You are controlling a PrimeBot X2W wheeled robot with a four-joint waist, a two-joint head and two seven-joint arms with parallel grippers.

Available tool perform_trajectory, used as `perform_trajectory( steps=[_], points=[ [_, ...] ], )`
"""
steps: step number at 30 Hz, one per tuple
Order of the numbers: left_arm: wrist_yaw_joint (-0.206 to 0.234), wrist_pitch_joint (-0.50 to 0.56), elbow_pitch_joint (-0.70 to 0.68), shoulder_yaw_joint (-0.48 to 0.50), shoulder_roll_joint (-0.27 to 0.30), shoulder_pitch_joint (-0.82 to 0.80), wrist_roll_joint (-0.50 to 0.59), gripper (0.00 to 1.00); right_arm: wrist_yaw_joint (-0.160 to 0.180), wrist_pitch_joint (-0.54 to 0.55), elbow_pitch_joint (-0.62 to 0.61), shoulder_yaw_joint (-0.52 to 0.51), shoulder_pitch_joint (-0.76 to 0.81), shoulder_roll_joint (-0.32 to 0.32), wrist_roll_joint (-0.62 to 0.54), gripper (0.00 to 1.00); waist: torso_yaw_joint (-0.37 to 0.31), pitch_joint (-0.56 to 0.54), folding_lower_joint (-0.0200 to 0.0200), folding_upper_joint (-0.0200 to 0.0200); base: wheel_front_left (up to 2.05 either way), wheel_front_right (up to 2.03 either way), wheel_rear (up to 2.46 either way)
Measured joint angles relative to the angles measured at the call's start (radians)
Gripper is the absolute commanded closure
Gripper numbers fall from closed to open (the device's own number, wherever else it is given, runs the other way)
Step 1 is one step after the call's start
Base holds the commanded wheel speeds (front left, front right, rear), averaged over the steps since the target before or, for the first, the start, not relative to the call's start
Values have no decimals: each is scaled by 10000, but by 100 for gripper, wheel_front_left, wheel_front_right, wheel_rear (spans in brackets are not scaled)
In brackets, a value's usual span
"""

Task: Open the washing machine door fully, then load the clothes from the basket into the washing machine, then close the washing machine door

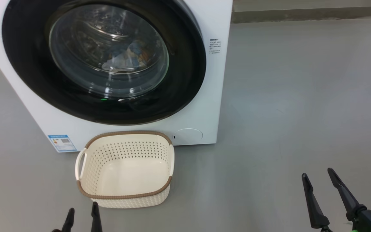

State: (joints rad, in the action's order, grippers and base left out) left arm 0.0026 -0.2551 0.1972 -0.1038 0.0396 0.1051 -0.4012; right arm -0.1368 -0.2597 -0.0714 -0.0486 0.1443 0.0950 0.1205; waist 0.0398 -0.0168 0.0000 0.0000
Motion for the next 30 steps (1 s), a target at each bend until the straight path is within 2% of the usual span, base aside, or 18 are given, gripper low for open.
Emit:
perform_trajectory(
  steps=[9,10,19,30],
  points=[
    [-159,0,-59,107,2,203,128,0,2,0,59,-242,211,-196,-138,0,-276,-37,0,0,0,0,0],
    [-159,2,-31,96,-2,204,130,100,0,0,82,-240,212,-211,-138,100,-274,-37,0,0,0,0,0],
    [-159,73,863,4,-244,250,15,100,-2,44,1185,-221,253,-370,-8,100,-280,-33,0,0,0,0,0],
    [-249,412,869,142,-240,224,-1162,100,-2,328,1377,-213,238,-364,1436,100,-292,-12,3,0,0,0,0]
  ],
)
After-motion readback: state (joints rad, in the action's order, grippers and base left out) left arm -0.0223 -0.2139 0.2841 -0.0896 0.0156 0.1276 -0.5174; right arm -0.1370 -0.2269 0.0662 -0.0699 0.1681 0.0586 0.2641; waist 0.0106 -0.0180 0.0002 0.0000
